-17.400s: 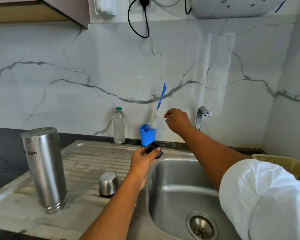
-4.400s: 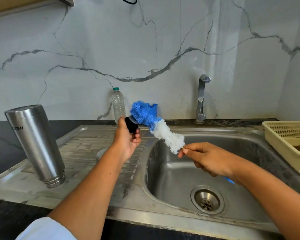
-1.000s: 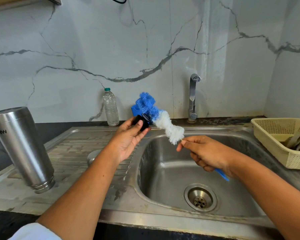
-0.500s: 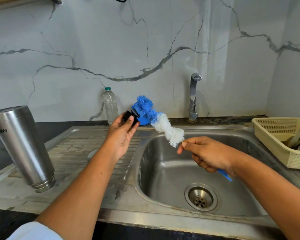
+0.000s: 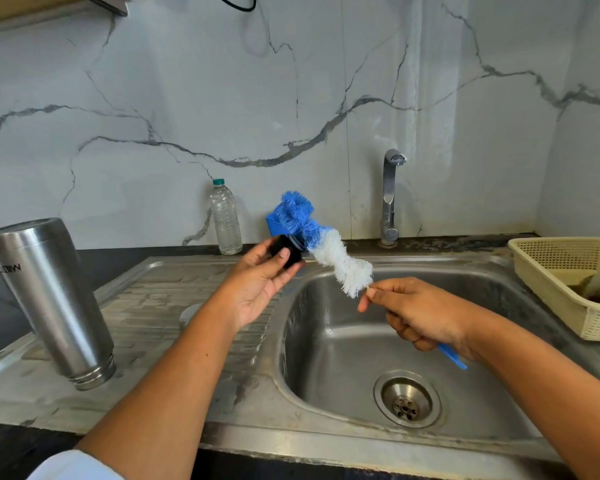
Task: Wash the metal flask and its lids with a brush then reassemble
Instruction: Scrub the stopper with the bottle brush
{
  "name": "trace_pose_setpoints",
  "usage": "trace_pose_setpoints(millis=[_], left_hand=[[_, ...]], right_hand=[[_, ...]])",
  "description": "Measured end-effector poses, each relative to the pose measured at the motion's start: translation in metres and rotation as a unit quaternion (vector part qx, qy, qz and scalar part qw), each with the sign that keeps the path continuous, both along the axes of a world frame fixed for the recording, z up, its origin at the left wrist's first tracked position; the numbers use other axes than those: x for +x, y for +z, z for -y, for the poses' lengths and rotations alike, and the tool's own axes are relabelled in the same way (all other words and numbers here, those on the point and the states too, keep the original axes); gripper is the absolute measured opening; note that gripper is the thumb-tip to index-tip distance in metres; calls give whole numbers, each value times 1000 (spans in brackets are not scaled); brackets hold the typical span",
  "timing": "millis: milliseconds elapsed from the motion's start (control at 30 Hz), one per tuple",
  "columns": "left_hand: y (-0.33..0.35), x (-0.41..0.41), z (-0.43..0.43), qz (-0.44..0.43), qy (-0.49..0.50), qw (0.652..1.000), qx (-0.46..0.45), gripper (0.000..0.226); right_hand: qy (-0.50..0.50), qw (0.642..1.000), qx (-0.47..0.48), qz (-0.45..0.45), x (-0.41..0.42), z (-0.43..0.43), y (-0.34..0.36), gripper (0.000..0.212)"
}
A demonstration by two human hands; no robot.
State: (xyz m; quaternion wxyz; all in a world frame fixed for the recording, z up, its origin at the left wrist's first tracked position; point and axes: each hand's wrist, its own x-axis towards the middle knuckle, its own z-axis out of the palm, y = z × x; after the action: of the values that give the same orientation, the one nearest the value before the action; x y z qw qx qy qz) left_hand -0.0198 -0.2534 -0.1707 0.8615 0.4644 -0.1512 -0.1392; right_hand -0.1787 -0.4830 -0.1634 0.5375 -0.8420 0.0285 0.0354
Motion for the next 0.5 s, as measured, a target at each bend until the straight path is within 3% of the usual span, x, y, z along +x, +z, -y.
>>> trace_pose_setpoints(millis=[167, 333, 500], left_hand=[[7, 7, -4, -25, 62, 994, -85, 37], [4, -3, -1, -8, -4, 1000, -24, 39], [10, 8, -4, -29, 67, 991, -108, 28]], right_hand=[[14, 1000, 3, -5, -1, 0, 0, 32], [9, 1000, 8, -3, 0, 1, -1, 32], [12, 1000, 7, -3, 0, 1, -2, 33]])
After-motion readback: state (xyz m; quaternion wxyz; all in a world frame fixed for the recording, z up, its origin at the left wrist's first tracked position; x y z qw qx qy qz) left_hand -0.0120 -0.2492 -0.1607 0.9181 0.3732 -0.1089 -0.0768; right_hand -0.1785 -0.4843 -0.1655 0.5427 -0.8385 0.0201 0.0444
